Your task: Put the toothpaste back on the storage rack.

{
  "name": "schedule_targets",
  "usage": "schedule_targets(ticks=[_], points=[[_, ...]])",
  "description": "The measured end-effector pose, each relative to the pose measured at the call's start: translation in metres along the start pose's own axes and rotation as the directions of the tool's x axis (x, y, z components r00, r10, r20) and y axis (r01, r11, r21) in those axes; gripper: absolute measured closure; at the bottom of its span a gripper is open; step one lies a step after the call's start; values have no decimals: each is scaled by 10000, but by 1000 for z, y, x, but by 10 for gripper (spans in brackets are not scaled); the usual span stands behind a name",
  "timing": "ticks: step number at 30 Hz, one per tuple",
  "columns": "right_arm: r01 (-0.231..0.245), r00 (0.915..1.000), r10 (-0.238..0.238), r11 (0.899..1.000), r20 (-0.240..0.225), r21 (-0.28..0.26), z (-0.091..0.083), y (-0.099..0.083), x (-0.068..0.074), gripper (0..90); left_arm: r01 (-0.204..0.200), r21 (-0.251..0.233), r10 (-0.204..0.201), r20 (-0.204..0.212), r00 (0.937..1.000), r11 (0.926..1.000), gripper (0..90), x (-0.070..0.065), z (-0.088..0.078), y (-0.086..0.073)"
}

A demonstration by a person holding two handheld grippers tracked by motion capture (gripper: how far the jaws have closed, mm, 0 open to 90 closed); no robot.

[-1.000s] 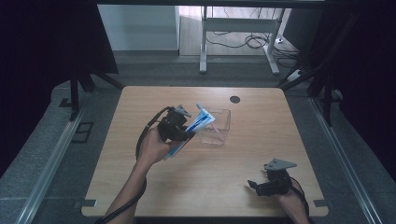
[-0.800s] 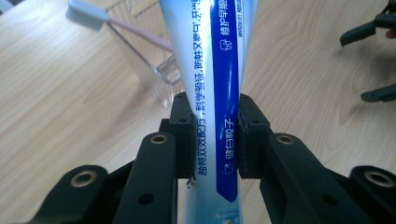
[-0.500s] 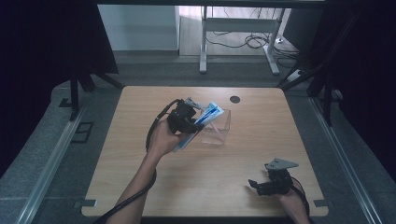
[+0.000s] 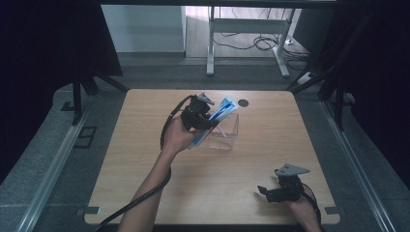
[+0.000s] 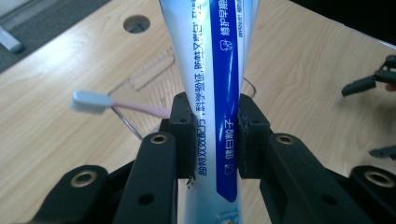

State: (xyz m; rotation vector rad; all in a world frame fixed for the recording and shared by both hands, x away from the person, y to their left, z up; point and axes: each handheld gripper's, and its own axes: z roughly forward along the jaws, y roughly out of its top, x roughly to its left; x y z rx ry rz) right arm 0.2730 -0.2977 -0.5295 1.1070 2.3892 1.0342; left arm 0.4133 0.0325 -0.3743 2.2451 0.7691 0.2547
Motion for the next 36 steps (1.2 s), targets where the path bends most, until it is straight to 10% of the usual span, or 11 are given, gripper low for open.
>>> schedule_targets(ticks=[36], points=[[66, 9999, -65, 10000, -80, 33, 1, -1, 0, 40, 126, -1483, -170, -286, 9994, 9889, 725, 10, 43, 40]])
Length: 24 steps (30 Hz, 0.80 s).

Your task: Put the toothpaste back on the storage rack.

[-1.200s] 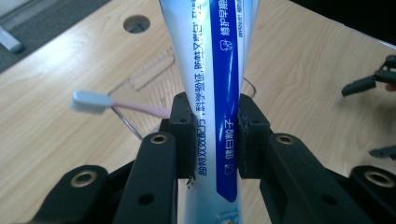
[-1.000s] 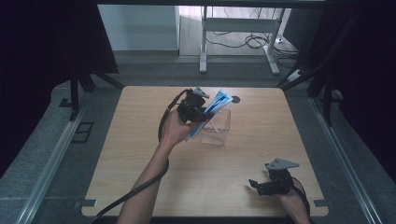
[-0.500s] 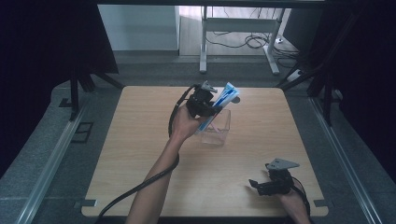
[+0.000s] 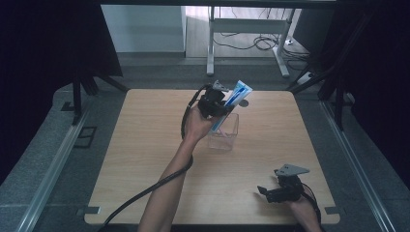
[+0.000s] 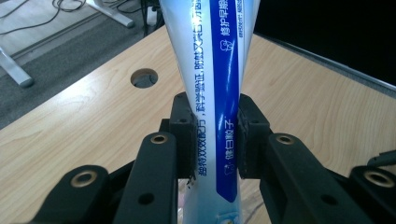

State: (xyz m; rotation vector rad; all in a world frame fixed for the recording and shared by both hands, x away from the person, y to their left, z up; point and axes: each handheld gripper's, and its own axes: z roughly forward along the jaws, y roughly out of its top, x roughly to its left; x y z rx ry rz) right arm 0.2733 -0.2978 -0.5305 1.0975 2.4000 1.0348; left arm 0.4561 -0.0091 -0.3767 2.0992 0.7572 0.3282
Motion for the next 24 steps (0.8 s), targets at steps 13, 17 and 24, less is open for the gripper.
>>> schedule_targets(ticks=[13, 17, 24], points=[[21, 10000, -21, 10000, -64, 51, 1, 0, 0, 42, -164, -431, 161, -67, 9998, 9989, 725, 0, 14, 4], [26, 10000, -25, 9999, -82, 116, 2, -1, 0, 42, -378, -509, 374, -99, 9993, 9980, 725, 0, 20, 1], [65, 10000, -65, 10000, -28, 13, 0, 0, 0, 42, -553, -580, 544, -164, 9984, 9968, 725, -3, 30, -6]])
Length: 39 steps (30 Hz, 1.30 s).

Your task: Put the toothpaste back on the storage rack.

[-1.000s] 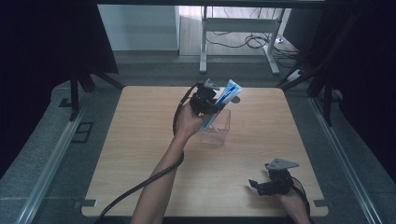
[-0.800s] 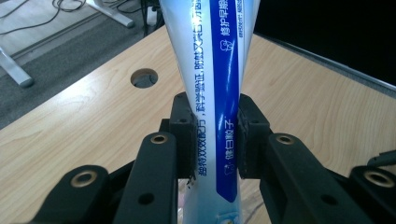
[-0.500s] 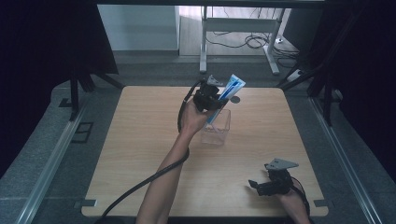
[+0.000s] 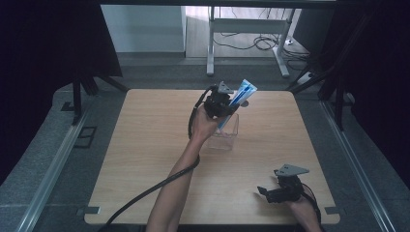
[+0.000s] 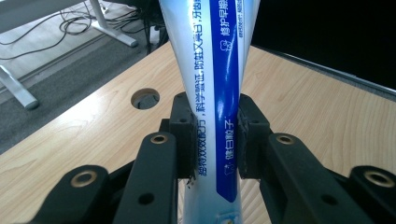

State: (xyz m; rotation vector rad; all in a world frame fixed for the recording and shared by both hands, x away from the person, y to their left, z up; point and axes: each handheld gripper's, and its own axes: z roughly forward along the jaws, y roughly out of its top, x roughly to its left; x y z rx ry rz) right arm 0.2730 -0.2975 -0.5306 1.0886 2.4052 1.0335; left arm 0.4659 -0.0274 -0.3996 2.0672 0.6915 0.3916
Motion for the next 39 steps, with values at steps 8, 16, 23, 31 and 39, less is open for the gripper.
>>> schedule_targets(ticks=[8, 16, 23, 31, 39], points=[[-11, 10000, 11, 10000, -9, -9, 0, 0, -1, 42, -144, 226, 146, -65, 9999, 9996, 723, -4, 10, -10], [25, 10000, -25, 10000, 40, 35, 0, 0, 0, 42, -183, 235, 187, -185, 9997, 9996, 722, -8, 14, -21], [110, 9999, -110, 9999, 85, 33, 0, 0, 0, 43, -487, 453, 498, -245, 9985, 9978, 718, -12, 19, -27], [275, 9995, -276, 9996, 165, 78, 0, 0, 1, 43, -428, 553, 441, -227, 9988, 9976, 715, -11, 21, -33], [366, 9992, -369, 9992, 176, 135, 1, 1, 3, 43, -520, 738, 540, -251, 9982, 9959, 710, -12, 19, -40]])
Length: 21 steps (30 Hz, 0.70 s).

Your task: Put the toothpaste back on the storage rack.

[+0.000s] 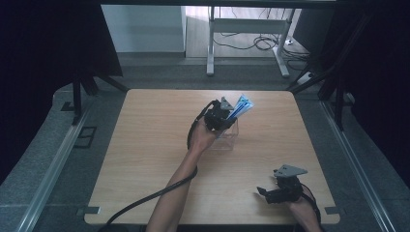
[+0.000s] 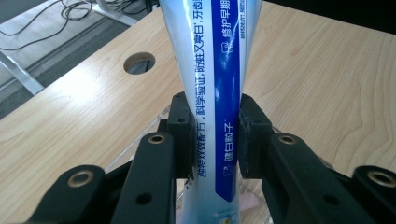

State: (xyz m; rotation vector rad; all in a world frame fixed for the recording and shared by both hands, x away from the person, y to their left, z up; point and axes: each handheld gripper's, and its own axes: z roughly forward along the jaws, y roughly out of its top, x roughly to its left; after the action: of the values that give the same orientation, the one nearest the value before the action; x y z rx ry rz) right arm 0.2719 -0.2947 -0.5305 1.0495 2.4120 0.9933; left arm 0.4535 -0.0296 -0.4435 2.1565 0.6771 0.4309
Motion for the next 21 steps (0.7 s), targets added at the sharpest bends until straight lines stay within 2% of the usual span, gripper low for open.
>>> schedule_targets(ticks=[4, 15, 21], points=[[-1, 10000, 1, 10000, -31, 28, 1, 0, 1, 43, 79, 151, -78, -44, 10000, 9999, 707, 0, 0, -4], [73, 10000, -72, 9999, -68, 71, 2, 0, 2, 44, -44, 653, 53, -142, 9999, 9979, 705, -3, 0, -8], [84, 9999, -83, 9999, -87, 78, 2, 0, 2, 44, 91, 761, -79, -167, 9998, 9971, 704, -4, 2, -12]])
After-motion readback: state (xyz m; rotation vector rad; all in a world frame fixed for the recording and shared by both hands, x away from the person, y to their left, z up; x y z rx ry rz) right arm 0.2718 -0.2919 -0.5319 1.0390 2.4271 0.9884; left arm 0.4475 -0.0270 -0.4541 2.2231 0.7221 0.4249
